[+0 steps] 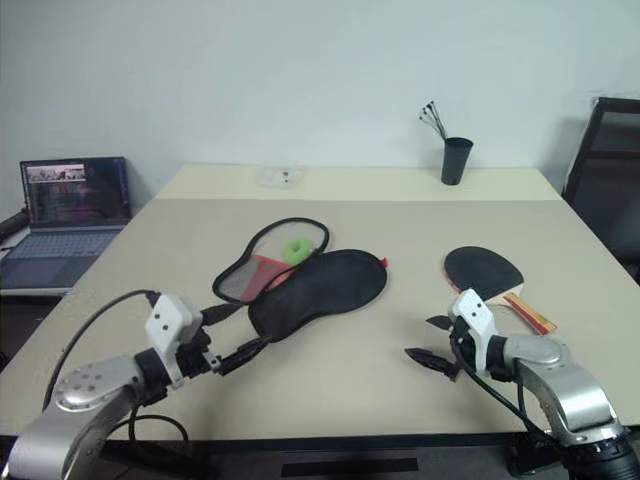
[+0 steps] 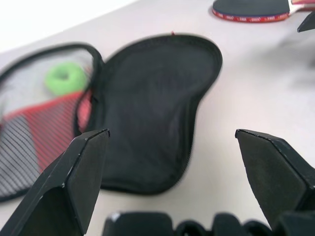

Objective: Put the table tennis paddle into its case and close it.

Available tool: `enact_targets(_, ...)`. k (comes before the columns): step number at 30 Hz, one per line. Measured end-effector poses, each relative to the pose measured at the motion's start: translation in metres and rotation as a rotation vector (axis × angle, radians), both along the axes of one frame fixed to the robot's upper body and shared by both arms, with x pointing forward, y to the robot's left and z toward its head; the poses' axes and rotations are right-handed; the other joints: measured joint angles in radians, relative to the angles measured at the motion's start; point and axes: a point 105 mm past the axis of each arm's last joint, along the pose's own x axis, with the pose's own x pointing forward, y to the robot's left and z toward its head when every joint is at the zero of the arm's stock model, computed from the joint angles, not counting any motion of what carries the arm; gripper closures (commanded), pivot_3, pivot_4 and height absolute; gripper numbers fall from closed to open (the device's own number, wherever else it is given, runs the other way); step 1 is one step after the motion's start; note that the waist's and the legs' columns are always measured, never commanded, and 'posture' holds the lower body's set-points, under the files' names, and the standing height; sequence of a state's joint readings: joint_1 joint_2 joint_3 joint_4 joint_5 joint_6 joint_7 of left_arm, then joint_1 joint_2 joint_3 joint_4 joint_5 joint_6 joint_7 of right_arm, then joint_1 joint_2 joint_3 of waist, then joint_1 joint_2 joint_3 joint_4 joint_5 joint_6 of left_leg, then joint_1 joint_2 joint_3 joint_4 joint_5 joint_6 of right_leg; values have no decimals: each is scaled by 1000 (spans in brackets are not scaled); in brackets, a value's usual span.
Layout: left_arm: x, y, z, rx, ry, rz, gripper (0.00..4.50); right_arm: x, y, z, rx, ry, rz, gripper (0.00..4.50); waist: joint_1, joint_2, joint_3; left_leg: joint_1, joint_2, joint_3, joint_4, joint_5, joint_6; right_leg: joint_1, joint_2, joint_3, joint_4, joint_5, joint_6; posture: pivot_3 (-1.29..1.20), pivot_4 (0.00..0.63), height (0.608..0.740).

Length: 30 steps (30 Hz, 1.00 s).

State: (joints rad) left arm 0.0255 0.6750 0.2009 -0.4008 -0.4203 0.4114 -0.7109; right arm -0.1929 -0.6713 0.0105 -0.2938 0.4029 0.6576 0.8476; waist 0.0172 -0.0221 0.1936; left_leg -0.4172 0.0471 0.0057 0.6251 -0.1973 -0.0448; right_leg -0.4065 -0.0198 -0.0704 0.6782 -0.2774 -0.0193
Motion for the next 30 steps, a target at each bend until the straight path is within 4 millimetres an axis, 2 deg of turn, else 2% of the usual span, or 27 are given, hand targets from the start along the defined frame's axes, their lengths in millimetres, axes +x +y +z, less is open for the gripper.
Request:
enact_targets(3,1,-1,-1,-6,-4,-2,0,-7,-3,-2,-30,17,2,36,3,0,0,0,0,0,1,0,0,0,0,0,0,1,1,0,150,740)
enact_targets(6,11,-8,3,-41,-32,-8,0,-5,-5,-2,-33,22,-26,36,5,-1,0,0,0,0,3,0,0,0,0,0,0,2,3,0,150,740)
enact_targets(10,26,-14,10,-64,-58,-37,0,1,-3,7,20,23,-83,36,3,-1,0,1,0,1,2,0,0,0,1,2,0,2,3,0,150,740)
enact_targets(14,37,-12,8,-67,-49,-49,0,10,-3,11,48,27,-153,36,2,-1,0,0,0,2,2,0,0,0,1,2,0,2,3,0,150,740)
enact_targets(20,51,-4,15,-44,-88,-64,0,23,23,14,147,92,-200,36,-4,-1,0,0,0,3,2,0,0,-1,1,3,1,2,3,0,150,740)
enact_targets(26,54,11,7,6,-65,-70,0,37,56,14,258,186,-222,36,-13,-2,0,0,0,3,2,0,0,-1,1,3,1,2,3,0,150,740)
enact_targets(30,59,23,5,37,-61,-61,0,49,75,7,286,246,-256,36,-16,-2,0,0,0,3,2,0,0,-1,1,3,2,2,3,0,150,740)
